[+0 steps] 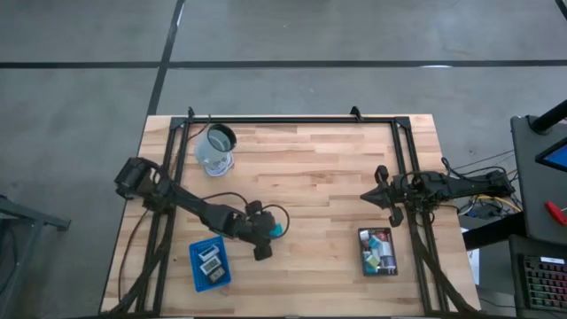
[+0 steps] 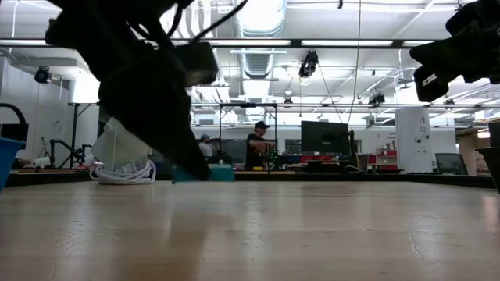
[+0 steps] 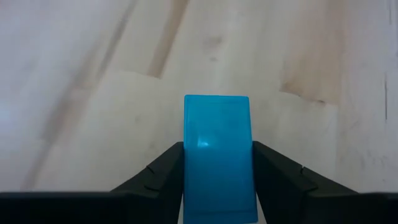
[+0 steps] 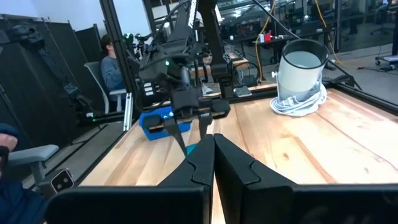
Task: Pick & Place Office items
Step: Put the light blue digital clock into the blue bin
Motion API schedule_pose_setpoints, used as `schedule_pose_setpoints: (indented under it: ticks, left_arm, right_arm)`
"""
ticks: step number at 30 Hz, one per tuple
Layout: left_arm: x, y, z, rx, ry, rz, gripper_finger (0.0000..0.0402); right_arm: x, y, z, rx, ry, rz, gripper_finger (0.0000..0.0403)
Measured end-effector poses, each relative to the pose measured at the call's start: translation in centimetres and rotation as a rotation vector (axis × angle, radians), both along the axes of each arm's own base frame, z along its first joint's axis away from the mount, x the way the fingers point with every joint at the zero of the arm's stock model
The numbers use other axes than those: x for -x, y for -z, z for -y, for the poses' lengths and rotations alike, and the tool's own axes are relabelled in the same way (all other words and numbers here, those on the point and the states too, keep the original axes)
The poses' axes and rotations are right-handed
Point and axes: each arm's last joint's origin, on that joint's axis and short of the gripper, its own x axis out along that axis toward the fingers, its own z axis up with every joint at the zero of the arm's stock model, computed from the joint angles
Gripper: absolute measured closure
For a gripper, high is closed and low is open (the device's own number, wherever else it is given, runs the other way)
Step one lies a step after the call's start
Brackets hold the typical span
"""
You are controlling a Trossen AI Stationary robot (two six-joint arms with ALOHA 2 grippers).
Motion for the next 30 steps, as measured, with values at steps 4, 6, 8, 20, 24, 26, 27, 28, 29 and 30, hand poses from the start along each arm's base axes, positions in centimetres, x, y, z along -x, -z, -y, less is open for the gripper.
schedule_pose_setpoints:
  ticks: [4,6,8,20,24,26,27,28,29,30]
  left_arm:
    - [0.5,-2.0,-0.2,-0.029,-0.016,0.043,0.0237]
    - [1.0,-3.1,-0.3,-0.026,-0.016,0.062,0.0237]
    - [1.6,-4.1,-0.4,-0.021,-0.023,0.061,0.0237]
    - [6.6,-8.5,0.6,0.08,-0.161,0.037,0.0236]
    - [8.5,-9.1,1.4,0.144,-0.222,0.009,0.0236]
    - [9.4,-9.0,2.0,0.162,-0.252,-0.024,0.0236]
    - [9.9,-9.0,2.4,0.173,-0.265,-0.037,0.0236]
    - [10.3,-8.9,2.8,0.187,-0.277,-0.053,0.0236]
    - [10.8,-8.9,3.1,0.206,-0.291,-0.069,0.0236]
    - [11.2,-8.9,3.6,0.227,-0.307,-0.082,0.0236]
  right_arm:
    - [0.0,0.0,0.0,0.0,0.001,0.001,0.0394]
    - [0.0,0.0,0.0,0.0,0.0,0.001,0.0394]
    - [0.0,0.0,0.0,0.0,0.0,0.001,0.0394]
    - [0.0,0.0,0.0,0.0,0.0,0.0,0.0394]
    - [0.0,0.0,0.0,0.0,0.0,-0.001,0.0394]
    - [0.0,0.0,0.0,0.0,0.0,0.0,0.0394]
    - [0.0,0.0,0.0,0.0,0.0,0.0,0.0394]
    - [0.0,0.0,0.0,0.0,0.0,-0.001,0.0394]
    - [0.0,0.0,0.0,0.0,0.0,0.0,0.0394]
    - [0.0,0.0,0.0,0.0,0.0,0.0,0.0394]
